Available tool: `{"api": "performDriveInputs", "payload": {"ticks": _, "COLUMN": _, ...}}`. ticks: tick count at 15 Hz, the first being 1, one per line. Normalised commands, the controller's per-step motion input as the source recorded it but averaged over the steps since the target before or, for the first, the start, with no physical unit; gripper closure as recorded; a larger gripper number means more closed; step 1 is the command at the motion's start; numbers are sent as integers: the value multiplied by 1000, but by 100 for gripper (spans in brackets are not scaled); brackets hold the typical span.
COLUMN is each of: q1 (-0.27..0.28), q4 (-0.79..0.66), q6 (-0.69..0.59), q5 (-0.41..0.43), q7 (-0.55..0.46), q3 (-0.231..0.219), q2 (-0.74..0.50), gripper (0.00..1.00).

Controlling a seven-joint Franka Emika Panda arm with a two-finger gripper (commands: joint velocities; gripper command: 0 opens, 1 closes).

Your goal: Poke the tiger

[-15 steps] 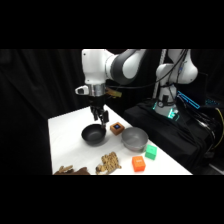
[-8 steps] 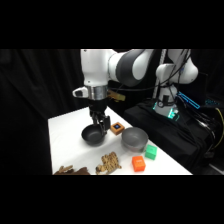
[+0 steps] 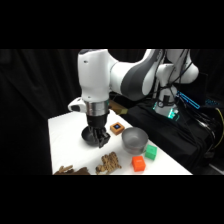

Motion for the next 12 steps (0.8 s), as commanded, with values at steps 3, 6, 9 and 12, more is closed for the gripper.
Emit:
{"api": "performDriveInputs", "payload": {"ticks": 3, "q1": 82, "q4": 126, "q6": 17, "q5": -120, "q7": 123, "q3": -10, "q2": 140, "gripper": 94}}
{"api": "performDriveInputs", "payload": {"ticks": 6, "q1": 67, "q4": -14, "q6": 116, "q5": -69, "q7": 98, "q3": 24, "q2": 79, "gripper": 99}}
{"api": "performDriveInputs", "payload": {"ticks": 9, "q1": 48, "q4": -53, "q6": 237, "q5": -38, "q7": 86, "q3": 36, "q2": 130, "gripper": 93}}
{"api": "performDriveInputs", "payload": {"ticks": 12, "q1": 50, "q4": -58, "q6": 334, "q5": -37, "q7": 89, "q3": 21, "q2": 156, "gripper": 93}}
